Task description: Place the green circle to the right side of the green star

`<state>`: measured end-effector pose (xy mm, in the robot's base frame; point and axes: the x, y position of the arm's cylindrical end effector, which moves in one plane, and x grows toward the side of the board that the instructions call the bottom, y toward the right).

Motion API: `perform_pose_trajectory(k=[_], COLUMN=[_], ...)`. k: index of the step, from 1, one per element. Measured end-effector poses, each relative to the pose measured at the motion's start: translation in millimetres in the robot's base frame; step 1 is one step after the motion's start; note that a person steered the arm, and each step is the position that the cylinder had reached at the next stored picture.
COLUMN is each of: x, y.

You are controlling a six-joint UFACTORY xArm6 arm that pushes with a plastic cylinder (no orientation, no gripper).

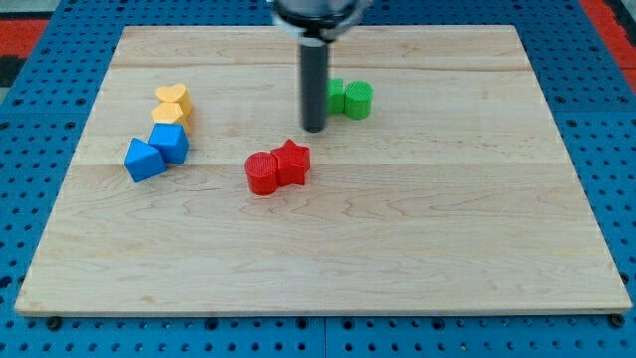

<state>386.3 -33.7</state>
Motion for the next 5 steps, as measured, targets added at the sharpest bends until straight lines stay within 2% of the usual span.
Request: perform_pose_trajectory(k=[1, 3, 4, 5], x=[-10.8, -78.4, -93.5, -72.8], y=[-44.7, -137.0, -213.5, -270.9])
